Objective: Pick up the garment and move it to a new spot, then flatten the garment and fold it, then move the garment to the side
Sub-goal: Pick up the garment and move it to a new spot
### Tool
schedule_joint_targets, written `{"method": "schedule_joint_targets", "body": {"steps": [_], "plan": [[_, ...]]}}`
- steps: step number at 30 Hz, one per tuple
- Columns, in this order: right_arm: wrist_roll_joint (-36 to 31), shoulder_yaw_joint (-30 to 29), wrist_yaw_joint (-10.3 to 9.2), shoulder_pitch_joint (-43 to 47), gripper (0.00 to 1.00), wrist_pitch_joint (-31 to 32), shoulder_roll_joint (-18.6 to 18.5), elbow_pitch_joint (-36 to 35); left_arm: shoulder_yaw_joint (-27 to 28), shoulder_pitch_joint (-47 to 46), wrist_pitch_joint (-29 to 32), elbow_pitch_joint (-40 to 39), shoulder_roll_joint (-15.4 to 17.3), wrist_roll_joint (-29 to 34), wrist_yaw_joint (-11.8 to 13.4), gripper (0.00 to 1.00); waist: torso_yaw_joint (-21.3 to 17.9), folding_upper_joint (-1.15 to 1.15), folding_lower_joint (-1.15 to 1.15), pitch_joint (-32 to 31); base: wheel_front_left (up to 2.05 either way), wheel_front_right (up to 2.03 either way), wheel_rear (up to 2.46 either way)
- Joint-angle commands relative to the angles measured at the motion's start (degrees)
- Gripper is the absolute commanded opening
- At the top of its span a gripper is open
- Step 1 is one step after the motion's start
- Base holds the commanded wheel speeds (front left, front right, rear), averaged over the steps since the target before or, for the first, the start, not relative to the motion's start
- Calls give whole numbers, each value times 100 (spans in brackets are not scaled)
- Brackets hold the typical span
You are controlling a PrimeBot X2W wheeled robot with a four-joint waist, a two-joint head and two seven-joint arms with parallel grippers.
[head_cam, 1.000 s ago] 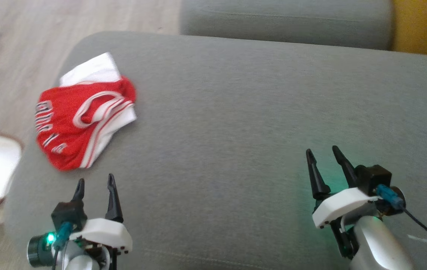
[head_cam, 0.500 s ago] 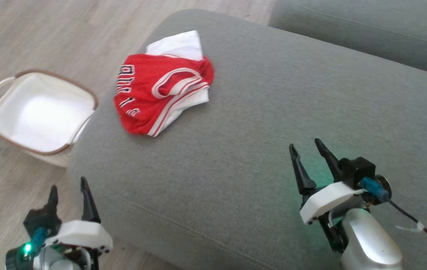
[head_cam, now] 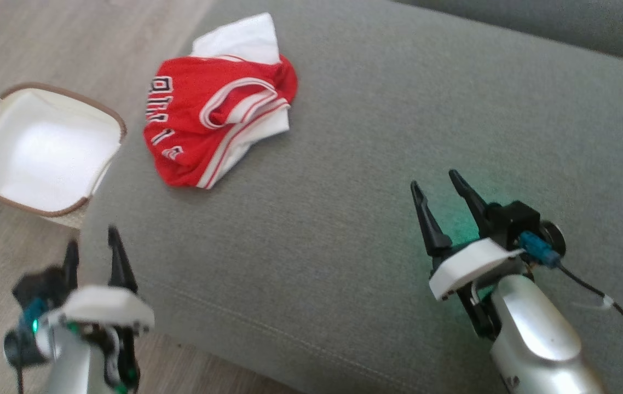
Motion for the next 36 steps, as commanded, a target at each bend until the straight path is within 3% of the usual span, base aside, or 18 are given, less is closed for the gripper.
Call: {"method": "schedule_joint_targets", "body": {"steps": [1, 5, 12, 20, 25, 26, 27, 36], "plan": [[-48, 134, 37, -243, 100, -53, 34, -203, 239, -389, -34, -103, 66, 19, -42, 100, -175, 0, 0, 194, 0, 0, 0], [-139, 241, 37, -398, 100, -43, 34, -370, 425, -1027, -34, 333, 111, 123, -285, 100, -401, 0, 0, 481, 0, 0, 0], [-353, 244, 37, -579, 100, 91, 34, -856, 579, -2293, -34, 1425, 567, 341, -764, 100, -853, 0, 0, 994, 0, 0, 0], [-527, 170, 37, -624, 100, 243, 34, -1302, 586, -3276, -18, 2953, 1036, 452, -831, 100, -1232, 0, 0, 1366, 0, 0, 0], [-564, 111, 37, -604, 100, 289, 34, -1456, 483, -3713, 167, 3925, 1150, 488, -827, 100, -1352, 0, 0, 1466, 0, 0, 0], [-569, 97, 37, -595, 100, 292, 34, -1475, 473, -3767, 203, 4067, 1151, 479, -834, 57, -1362, 0, 0, 1470, 0, 0, 0], [-576, 84, 37, -586, 100, 296, 34, -1490, 465, -3815, 197, 4168, 1149, 466, -845, 0, -1367, 0, 0, 1473, 0, 0, 0], [-433, -26, 37, -481, 100, 200, 34, -1361, 272, -4135, -22, 4047, 1127, 532, -931, 0, -1344, 0, 0, 1109, 0, 0, 0]]}}
